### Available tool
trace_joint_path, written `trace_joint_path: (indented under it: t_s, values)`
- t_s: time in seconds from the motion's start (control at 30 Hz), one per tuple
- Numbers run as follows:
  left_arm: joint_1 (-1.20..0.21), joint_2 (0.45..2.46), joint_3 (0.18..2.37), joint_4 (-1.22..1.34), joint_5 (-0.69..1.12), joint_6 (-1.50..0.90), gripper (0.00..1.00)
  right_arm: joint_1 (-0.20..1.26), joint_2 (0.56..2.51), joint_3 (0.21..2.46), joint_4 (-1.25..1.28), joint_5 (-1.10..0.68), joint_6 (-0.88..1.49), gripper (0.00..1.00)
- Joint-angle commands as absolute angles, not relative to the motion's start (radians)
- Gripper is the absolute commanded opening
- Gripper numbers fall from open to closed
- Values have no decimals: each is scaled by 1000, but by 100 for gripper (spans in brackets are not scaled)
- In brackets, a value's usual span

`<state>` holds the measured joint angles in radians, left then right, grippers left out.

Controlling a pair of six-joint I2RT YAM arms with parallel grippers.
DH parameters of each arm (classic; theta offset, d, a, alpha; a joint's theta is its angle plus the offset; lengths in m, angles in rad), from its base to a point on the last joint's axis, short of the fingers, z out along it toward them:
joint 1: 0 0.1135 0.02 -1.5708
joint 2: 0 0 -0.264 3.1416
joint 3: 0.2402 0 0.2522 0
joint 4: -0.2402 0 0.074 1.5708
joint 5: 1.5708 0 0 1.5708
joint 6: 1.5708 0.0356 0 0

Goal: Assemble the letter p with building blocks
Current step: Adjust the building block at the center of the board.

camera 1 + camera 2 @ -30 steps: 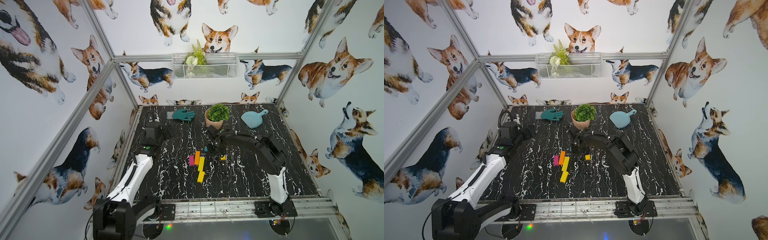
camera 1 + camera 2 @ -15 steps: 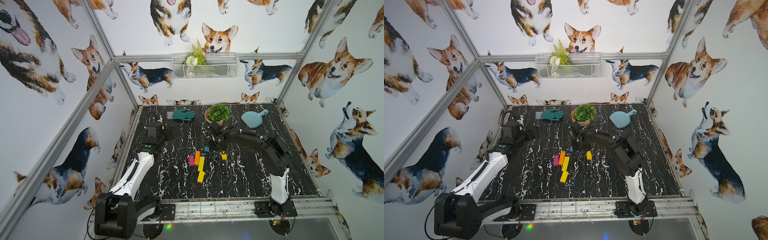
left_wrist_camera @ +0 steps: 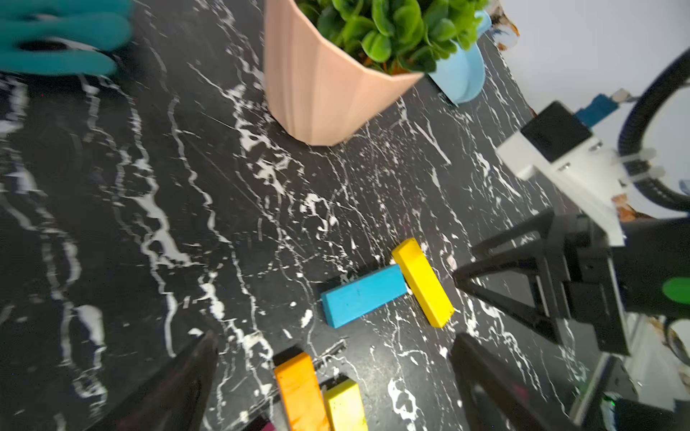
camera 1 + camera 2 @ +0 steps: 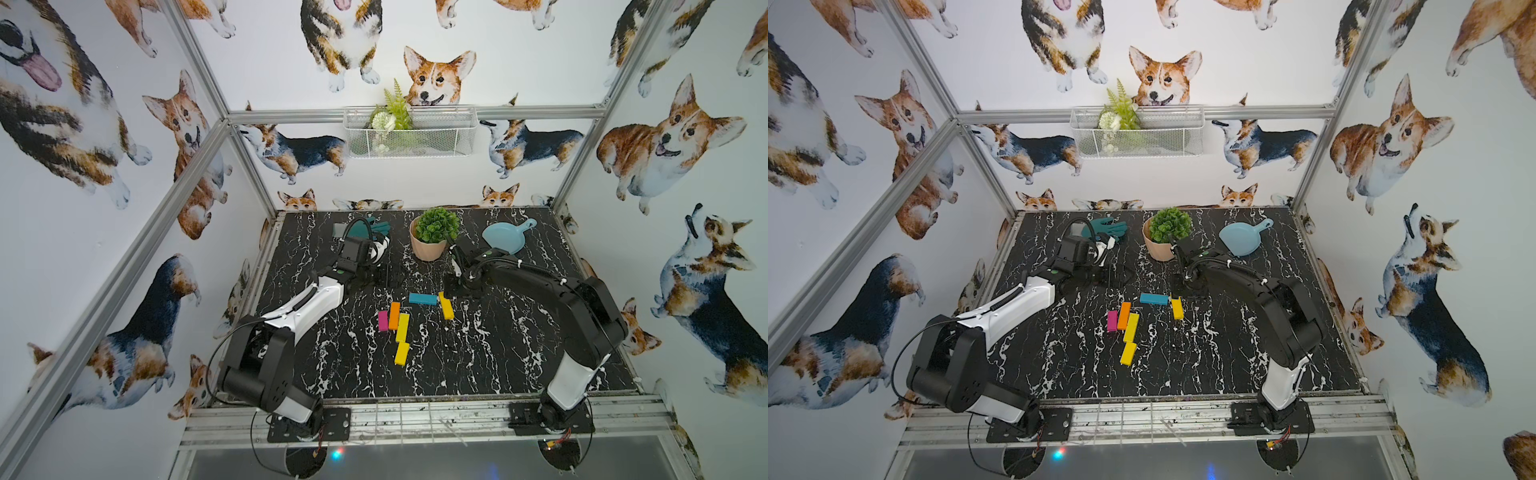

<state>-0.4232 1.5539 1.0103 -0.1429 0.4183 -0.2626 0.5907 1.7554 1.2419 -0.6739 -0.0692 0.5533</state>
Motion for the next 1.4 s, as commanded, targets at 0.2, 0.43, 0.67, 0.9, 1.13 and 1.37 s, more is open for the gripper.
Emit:
trace_joint_path:
  t_s: [0.2, 0.43, 0.67, 0.9, 1.13, 1.37]
  values:
    - [-483, 1697, 1023, -30, 582, -338, 100, 580, 1738, 1157, -594, -141, 595, 62]
    - [-500, 1764, 1006, 36, 607, -377, 100, 581, 1726, 1106, -567, -162, 614, 62]
    - [-503, 1805, 1001, 47, 592, -383, 100, 581, 1717, 1088, -560, -164, 618, 62]
    - [-505, 1802, 980, 25, 563, -366, 100, 583, 1717, 1085, -558, -164, 617, 62]
    - [-525, 1820, 973, 66, 572, -396, 100, 586, 1716, 1083, -561, -161, 615, 62]
    - [-544, 1830, 973, 80, 569, -417, 100, 586, 1719, 1079, -558, -164, 615, 62]
